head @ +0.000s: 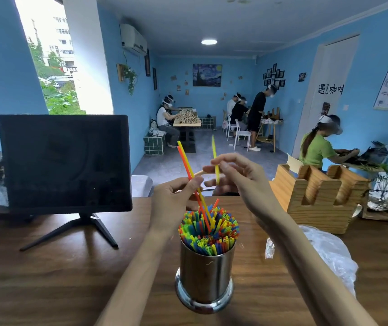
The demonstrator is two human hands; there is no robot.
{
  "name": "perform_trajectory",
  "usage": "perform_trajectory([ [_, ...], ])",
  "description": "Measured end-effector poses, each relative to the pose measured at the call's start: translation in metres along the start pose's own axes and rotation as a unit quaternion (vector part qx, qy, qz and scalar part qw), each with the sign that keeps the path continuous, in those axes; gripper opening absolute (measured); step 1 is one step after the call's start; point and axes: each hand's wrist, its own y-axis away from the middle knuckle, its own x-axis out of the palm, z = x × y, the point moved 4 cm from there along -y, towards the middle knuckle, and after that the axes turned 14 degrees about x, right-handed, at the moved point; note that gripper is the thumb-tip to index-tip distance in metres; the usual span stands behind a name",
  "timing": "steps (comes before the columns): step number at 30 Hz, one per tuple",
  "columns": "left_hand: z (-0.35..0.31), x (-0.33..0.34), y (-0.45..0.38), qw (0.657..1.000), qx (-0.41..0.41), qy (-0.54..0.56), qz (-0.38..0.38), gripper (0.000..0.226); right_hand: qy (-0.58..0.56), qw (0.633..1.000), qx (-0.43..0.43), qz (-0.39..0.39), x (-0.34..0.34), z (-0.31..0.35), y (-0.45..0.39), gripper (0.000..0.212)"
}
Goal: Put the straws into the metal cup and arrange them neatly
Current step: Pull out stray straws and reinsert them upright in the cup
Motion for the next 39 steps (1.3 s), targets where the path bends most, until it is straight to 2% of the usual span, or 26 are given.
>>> perform_trajectory([
  [3,-0.006,0.002,-0.002,0.999,-0.016,0.05,-0.004,0.013,0.001,0.999,0.033,0.034,0.006,-0.011,0.003,0.025],
  [6,-0.006,0.005,-0.007,0.998,-0.027,0.05,0.005,0.018,0.076,0.997,0.026,0.013,0.008,-0.027,0.004,0.009],
  [9,-0.001,0.006,-0.011,0.999,-0.029,0.036,0.014,0.023,0.149,0.988,0.031,-0.007,0.009,-0.037,0.007,0.015],
  [16,0.001,0.009,-0.017,0.997,0.05,-0.022,0.046,0.015,0.281,0.958,0.0,-0.064,0.003,-0.048,0.007,0.012],
  [18,0.002,0.012,-0.016,0.995,0.064,-0.038,0.068,0.012,0.269,0.96,-0.001,-0.081,0.0,-0.049,0.004,0.019],
  [21,0.001,0.017,-0.012,0.991,0.078,-0.033,0.106,0.01,0.194,0.976,-0.006,-0.103,-0.005,-0.044,-0.001,0.034],
  [24,0.001,0.02,-0.008,0.983,0.1,-0.042,0.148,0.01,0.149,0.984,-0.036,-0.095,-0.002,-0.035,-0.005,0.023],
  [28,-0.007,0.019,-0.008,0.978,0.144,-0.056,0.142,0.016,0.125,0.984,-0.081,-0.1,0.006,-0.023,-0.007,0.008],
  [32,-0.01,0.015,-0.008,0.97,0.18,-0.089,0.136,0.013,0.121,0.981,-0.115,-0.097,0.007,-0.011,-0.008,0.012],
  [36,0.007,0.012,-0.005,0.966,0.134,-0.107,0.194,0.018,0.146,0.978,-0.114,-0.1,0.007,-0.013,-0.012,0.014],
  [39,0.024,0.012,0.001,0.951,0.098,-0.166,0.241,0.004,0.153,0.978,-0.113,-0.092,0.008,-0.02,-0.012,0.033],
])
